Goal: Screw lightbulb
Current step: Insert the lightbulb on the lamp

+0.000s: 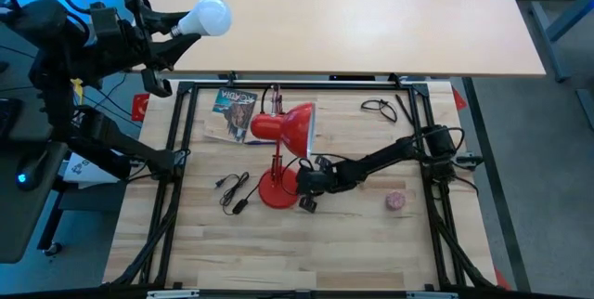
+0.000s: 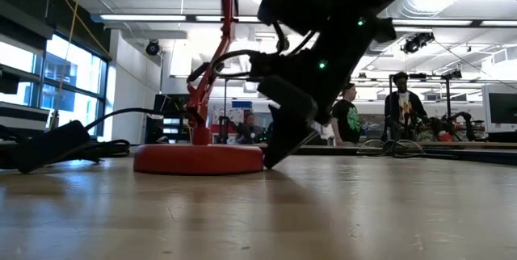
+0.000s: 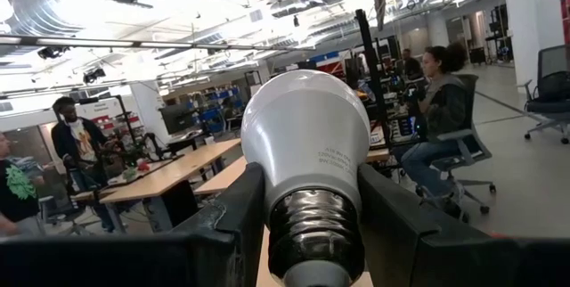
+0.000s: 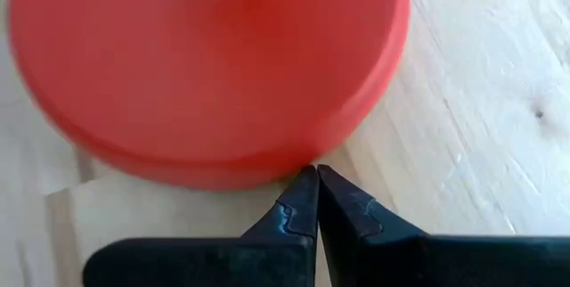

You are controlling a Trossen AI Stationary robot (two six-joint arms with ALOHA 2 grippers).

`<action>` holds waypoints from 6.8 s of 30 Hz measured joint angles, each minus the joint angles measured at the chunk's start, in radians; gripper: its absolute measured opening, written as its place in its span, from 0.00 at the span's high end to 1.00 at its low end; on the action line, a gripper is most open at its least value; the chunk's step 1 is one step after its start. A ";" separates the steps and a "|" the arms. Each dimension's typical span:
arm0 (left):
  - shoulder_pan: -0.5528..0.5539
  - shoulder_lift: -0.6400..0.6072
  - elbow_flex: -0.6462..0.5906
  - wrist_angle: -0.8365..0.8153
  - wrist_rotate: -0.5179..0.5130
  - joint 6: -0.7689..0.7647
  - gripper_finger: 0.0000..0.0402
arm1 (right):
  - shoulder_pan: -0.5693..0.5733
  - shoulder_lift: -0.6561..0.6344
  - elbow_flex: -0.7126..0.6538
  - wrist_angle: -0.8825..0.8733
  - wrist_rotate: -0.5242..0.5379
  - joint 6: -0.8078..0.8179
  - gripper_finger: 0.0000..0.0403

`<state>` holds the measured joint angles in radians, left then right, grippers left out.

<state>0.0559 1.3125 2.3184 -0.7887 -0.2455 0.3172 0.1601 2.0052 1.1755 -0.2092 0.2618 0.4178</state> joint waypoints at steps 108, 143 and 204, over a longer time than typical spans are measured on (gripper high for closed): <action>-0.011 0.360 0.000 0.389 0.365 0.377 0.68 | -0.055 -0.616 0.858 -0.177 -0.035 0.444 0.18; -0.040 0.359 0.000 0.317 0.214 0.710 0.68 | -0.040 -0.615 0.858 -0.184 -0.109 0.458 0.05; -0.104 0.370 0.000 0.231 0.159 0.872 0.68 | -0.062 -0.513 0.858 -0.178 -0.114 0.793 0.05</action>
<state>-0.0479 1.6821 2.3180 -0.5575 -0.0860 1.1893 0.0982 1.4925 2.0331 -0.3870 0.1474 1.2108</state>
